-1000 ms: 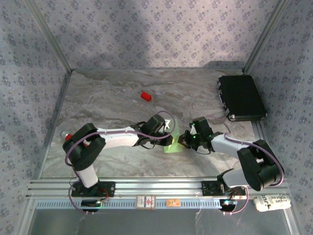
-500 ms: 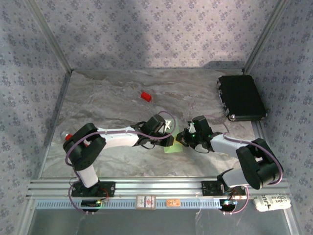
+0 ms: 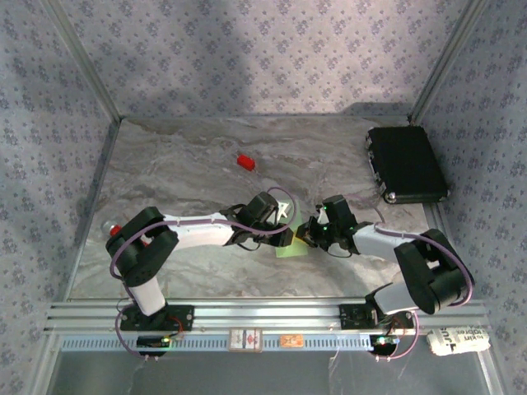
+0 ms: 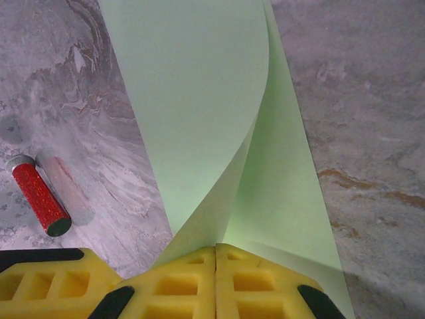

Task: Fold a paper plane with a square sheet of paper (pick it up from the middle)
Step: Fold the triangle a second time at the center of the table.

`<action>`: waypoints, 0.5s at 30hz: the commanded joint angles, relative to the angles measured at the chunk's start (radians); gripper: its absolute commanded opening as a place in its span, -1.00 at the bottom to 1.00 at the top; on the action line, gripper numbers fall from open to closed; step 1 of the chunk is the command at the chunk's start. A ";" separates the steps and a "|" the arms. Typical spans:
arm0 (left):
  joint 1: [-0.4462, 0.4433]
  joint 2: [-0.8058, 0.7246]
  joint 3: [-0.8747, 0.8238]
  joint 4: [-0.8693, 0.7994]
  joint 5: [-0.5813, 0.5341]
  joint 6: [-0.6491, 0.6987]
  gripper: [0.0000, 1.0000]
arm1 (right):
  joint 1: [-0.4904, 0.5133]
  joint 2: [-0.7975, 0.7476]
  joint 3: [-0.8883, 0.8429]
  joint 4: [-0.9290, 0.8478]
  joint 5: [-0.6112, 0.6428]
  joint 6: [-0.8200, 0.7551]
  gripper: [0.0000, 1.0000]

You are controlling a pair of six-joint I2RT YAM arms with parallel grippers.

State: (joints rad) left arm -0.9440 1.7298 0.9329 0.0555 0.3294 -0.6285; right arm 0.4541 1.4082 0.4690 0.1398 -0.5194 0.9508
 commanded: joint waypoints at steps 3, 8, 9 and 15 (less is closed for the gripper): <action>0.005 -0.019 0.017 -0.003 0.020 0.020 -0.77 | 0.000 0.007 0.002 0.006 -0.004 0.009 -0.85; 0.007 -0.010 0.021 -0.010 0.020 0.026 -0.84 | 0.000 0.006 0.001 0.006 -0.006 0.009 -0.85; 0.007 -0.009 0.023 -0.009 0.020 0.026 -0.86 | 0.000 0.008 0.002 0.006 -0.006 0.009 -0.85; 0.020 -0.012 0.023 -0.011 0.017 0.032 -0.99 | 0.001 0.006 -0.002 -0.016 0.003 0.002 -0.86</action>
State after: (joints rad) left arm -0.9371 1.7298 0.9329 0.0532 0.3298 -0.6136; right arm 0.4541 1.4082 0.4690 0.1398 -0.5194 0.9535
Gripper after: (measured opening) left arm 0.046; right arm 0.074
